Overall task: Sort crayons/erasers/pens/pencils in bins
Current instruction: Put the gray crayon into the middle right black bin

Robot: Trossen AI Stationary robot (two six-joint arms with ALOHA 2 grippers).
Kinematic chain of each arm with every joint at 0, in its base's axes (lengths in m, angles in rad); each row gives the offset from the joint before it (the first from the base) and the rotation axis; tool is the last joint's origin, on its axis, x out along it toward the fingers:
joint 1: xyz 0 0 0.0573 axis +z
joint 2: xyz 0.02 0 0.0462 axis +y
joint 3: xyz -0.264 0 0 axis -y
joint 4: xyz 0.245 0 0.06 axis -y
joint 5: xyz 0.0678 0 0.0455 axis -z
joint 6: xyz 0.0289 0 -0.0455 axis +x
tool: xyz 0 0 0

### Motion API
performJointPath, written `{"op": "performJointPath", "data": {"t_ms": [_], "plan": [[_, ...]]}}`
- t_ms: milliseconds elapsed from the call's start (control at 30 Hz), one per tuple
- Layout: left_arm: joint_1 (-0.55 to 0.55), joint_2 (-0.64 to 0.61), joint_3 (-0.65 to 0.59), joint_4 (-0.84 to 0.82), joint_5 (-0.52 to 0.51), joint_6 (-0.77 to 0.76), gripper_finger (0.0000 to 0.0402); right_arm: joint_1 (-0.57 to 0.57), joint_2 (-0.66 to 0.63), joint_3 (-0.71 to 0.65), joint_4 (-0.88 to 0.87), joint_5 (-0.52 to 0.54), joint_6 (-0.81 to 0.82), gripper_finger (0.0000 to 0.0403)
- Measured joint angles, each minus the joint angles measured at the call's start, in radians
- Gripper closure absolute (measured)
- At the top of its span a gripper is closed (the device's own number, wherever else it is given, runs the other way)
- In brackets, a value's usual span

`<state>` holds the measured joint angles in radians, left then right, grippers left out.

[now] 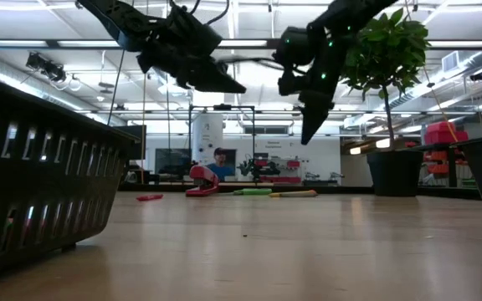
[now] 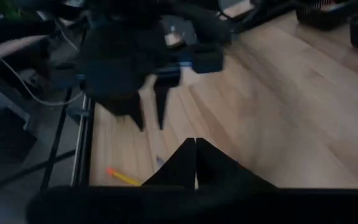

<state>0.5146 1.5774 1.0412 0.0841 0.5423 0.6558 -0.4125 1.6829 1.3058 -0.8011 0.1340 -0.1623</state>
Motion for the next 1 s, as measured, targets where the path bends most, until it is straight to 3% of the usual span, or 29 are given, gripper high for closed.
{"op": "performJointPath", "data": {"t_ms": [233,500,767,1000], "plan": [[0.059,-0.036,-0.001,-0.111,0.001,-0.026,0.0392,-0.056,0.073,0.003,0.078,-0.075,-0.123,0.0285],[0.109,-0.100,-0.001,-0.194,0.001,-0.129,0.0380,-0.045,0.166,0.012,0.080,-0.086,-0.132,0.0285],[0.159,-0.184,-0.002,-0.214,-0.016,-0.255,0.0392,-0.029,0.226,0.183,0.017,-0.086,-0.132,0.0285],[0.206,-0.281,-0.001,-0.289,-0.018,-0.274,0.0379,-0.052,0.340,0.290,-0.158,-0.080,-0.185,0.0285]]}}
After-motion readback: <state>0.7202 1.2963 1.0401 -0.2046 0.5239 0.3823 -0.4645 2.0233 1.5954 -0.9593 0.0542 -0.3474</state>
